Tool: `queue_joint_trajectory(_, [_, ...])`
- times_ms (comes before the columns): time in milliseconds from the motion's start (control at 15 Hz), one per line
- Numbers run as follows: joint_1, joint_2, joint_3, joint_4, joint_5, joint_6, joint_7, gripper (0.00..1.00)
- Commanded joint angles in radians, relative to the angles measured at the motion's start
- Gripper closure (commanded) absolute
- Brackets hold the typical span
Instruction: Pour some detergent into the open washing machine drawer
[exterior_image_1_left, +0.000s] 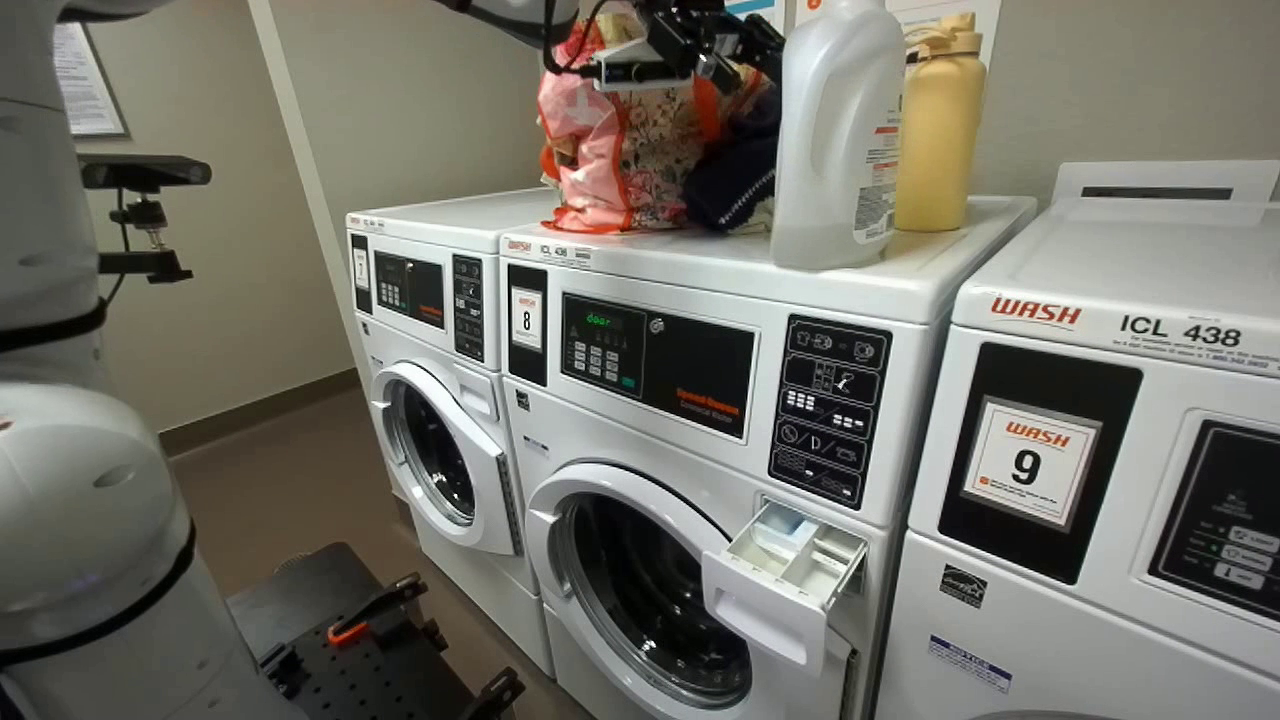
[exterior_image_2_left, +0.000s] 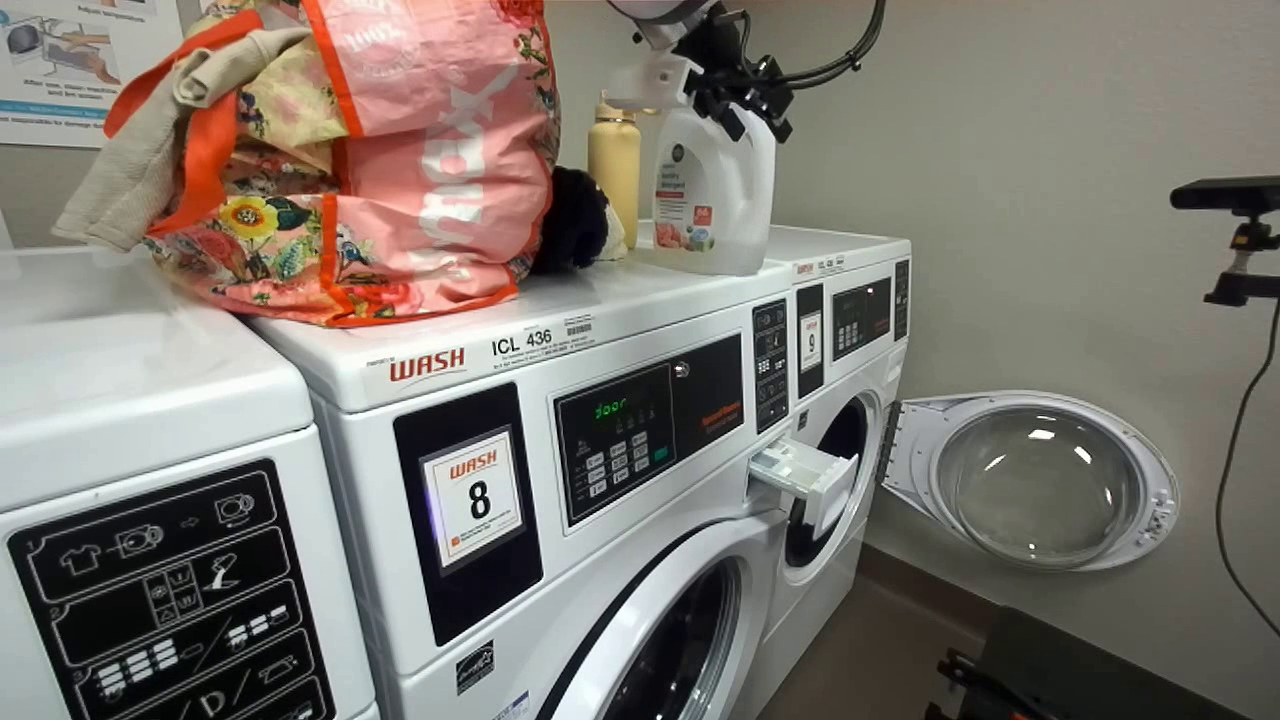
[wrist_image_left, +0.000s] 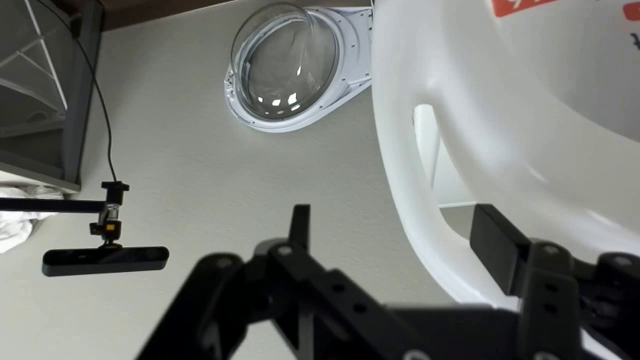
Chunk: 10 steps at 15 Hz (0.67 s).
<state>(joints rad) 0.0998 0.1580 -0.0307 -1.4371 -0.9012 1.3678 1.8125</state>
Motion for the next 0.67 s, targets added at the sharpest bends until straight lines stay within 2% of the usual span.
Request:
queue_joint_trajectory(0, [-0.013,-0.087,0.021,-0.041,0.046,-0.012,-0.014,0.07])
queue_joint_trajectory(67, [-0.011,-0.100,0.023,-0.040,0.051,-0.016,-0.012,0.10])
queue_joint_trajectory(133, [-0.012,-0.109,0.025,-0.039,0.056,-0.017,-0.011,0.07])
queue_joint_trajectory(467, [-0.016,-0.131,0.037,-0.030,0.097,-0.019,-0.039,0.08])
queue_joint_trajectory(600, [-0.016,-0.149,0.041,-0.032,0.130,-0.016,-0.077,0.02])
